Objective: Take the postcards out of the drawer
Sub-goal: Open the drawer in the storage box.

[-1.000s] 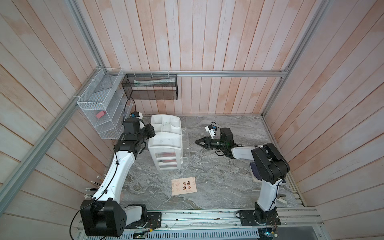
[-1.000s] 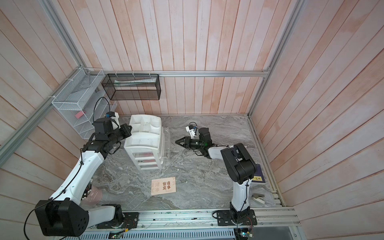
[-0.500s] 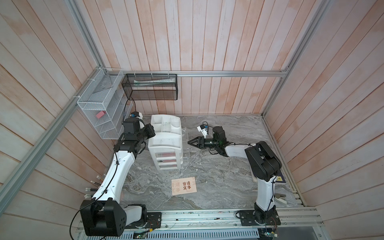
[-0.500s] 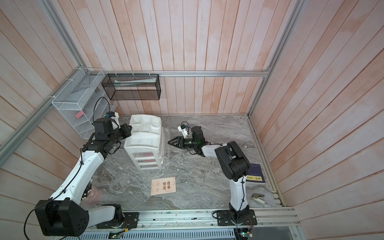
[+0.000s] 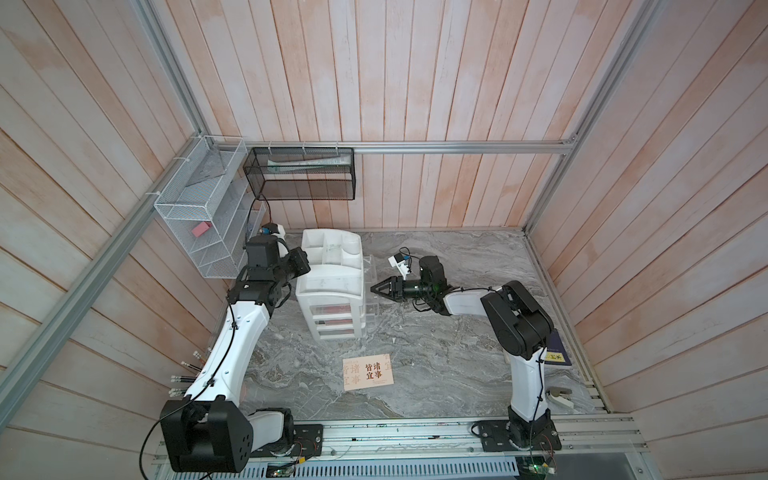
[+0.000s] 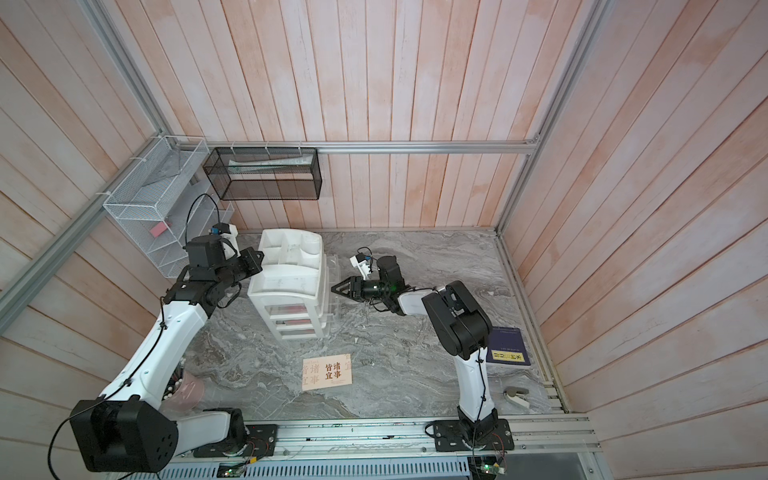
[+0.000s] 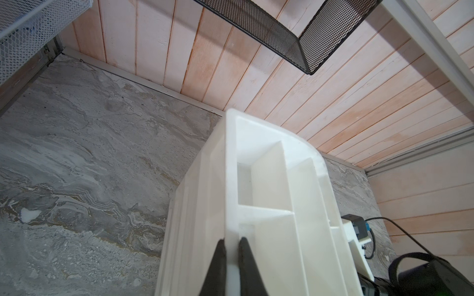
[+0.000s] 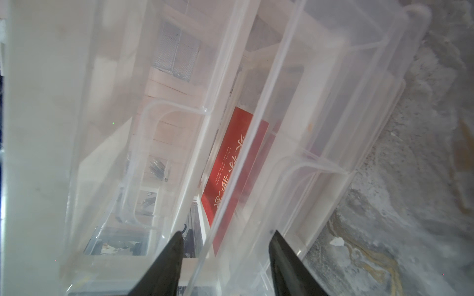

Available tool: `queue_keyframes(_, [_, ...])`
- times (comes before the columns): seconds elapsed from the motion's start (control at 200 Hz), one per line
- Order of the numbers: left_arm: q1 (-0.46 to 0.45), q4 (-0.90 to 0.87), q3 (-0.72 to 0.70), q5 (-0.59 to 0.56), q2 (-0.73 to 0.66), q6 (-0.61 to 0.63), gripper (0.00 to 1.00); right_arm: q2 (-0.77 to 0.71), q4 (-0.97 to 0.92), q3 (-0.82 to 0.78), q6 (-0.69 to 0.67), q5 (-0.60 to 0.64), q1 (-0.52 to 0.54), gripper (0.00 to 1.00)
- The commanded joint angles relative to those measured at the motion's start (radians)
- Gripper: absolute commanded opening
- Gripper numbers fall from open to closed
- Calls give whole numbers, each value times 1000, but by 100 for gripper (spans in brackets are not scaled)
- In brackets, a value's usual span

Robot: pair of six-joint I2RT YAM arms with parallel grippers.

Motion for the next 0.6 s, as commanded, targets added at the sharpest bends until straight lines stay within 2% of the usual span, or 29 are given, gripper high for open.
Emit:
queue_keyframes(0.0, [6,24,17,2,-4,34,0,31,56,21,33,-29,6,50])
queue_keyframes(0.25, [6,2,16,-55,-10,32,0,7,67,-3,41,-22,0,39])
queue_keyframes(0.595, [5,-31,23,-134,-30,57,0,-63,5,-41,21,-29,-45,36])
